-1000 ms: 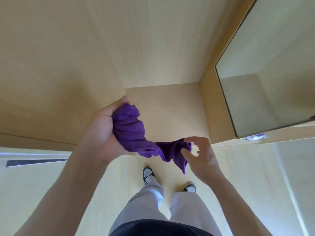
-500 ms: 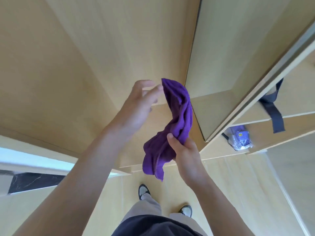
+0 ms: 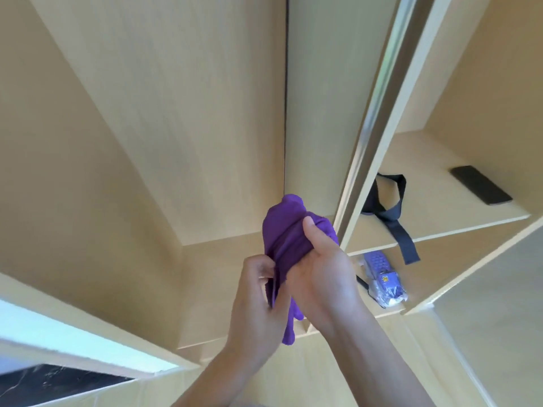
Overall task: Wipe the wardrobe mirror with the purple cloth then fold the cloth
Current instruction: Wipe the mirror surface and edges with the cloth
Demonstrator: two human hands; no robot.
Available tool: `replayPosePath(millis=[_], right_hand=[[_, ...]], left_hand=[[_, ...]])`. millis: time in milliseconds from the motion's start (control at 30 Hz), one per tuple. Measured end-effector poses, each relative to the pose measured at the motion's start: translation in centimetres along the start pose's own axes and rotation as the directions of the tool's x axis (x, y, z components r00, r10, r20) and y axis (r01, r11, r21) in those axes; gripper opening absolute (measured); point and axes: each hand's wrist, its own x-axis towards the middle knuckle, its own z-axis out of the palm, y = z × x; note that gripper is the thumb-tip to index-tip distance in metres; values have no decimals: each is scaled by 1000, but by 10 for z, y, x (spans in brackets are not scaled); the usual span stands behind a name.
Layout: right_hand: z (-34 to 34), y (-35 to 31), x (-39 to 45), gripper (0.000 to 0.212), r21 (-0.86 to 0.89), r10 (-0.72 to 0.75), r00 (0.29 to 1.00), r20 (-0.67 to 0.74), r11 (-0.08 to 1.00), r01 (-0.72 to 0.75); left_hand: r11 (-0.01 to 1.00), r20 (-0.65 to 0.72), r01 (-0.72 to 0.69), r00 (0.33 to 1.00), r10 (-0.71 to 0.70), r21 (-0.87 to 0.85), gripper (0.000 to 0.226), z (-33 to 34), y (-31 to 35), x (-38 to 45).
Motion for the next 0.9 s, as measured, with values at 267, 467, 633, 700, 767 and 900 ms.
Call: replayPosePath(millis=[267,467,633,700,767,900], right_hand=[[-39,-45,-7,27,-206,-162,981,110,962,182],[-58,-36,-6,47,-893,-119,992,49,440,97],[-47,-15,-5,36,-968,-620,770,152,64,243],[-32,-14,0,12,-886,-675,675,298,68,459],[-15,-10,9,24,-833,-553,734,394,122,540],[15,0,24,25,-726,-446,851,277,483,490]], left_hand=[[985,215,102,974,-71,-139,14,-29,42,65],[998,247,62,967,-65,21,21,-32,88,111],[979,444,2,891,-93,202,17,-44,100,143],[981,545,-8,832,-100,192,13,-47,101,149],[985,601,-16,794,-90,169,11,-50,101,155],[996,608,14,791,-66,89,12,-64,96,173]])
